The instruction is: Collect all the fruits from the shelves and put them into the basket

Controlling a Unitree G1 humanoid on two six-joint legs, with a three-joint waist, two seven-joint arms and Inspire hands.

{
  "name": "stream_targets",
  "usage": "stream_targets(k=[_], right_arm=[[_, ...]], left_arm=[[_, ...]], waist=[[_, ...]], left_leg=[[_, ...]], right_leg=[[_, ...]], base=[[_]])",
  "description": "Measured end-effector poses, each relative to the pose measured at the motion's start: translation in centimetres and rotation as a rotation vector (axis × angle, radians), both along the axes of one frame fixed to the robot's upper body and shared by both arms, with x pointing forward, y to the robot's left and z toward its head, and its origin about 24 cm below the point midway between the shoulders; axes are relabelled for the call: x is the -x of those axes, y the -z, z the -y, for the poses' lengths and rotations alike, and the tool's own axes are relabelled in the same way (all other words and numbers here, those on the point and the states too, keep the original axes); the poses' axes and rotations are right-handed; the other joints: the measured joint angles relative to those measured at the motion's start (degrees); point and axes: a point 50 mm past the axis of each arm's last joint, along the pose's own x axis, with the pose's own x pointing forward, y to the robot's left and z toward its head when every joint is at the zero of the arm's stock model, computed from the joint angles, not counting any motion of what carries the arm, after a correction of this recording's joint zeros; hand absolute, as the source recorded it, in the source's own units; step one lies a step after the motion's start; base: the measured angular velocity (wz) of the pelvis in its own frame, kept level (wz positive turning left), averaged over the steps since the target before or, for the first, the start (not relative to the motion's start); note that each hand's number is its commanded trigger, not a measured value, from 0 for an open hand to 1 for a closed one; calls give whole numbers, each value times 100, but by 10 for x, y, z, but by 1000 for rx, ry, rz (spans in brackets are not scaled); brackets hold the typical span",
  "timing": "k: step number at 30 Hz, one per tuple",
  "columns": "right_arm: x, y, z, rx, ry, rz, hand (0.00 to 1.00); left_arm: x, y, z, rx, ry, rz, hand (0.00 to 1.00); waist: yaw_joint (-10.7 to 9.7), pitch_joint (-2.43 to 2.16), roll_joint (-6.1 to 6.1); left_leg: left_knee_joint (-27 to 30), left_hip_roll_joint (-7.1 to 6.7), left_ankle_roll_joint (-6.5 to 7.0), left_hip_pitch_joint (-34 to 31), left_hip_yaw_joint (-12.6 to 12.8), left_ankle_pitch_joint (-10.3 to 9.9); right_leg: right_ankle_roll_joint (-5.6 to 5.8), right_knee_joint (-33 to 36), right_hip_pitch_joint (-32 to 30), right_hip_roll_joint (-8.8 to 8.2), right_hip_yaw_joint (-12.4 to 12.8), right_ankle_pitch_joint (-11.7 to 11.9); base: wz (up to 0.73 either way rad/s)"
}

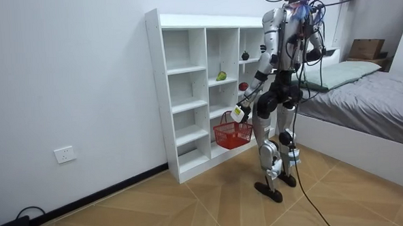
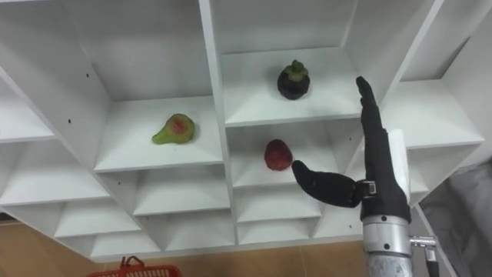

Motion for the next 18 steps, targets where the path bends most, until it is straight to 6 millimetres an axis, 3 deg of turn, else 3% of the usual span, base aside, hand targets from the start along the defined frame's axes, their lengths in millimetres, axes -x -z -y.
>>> stream_targets(k=[7,11,18], right_arm=[[-9,-6,3,-33,16,44,0],[-15,-12,3,-28,4,70,0],[-24,-21,0,-32,-7,115,0]], left_arm=[[-3,1,0,-1,2,-9,100],[-3,1,0,-14,-3,-10,100],[-2,1,-1,-25,-21,-12,100]], waist=[[38,18,-17],[94,62,-110],[167,43,-266]], left_leg=[[1,-3,0,12,2,0],[-1,0,0,6,2,0],[-6,-3,0,-5,-2,0]], right_leg=[[0,1,10,-2,-5,0],[-1,0,7,2,-15,0],[0,-7,1,-2,-31,0]], base=[[0],[0],[0]])
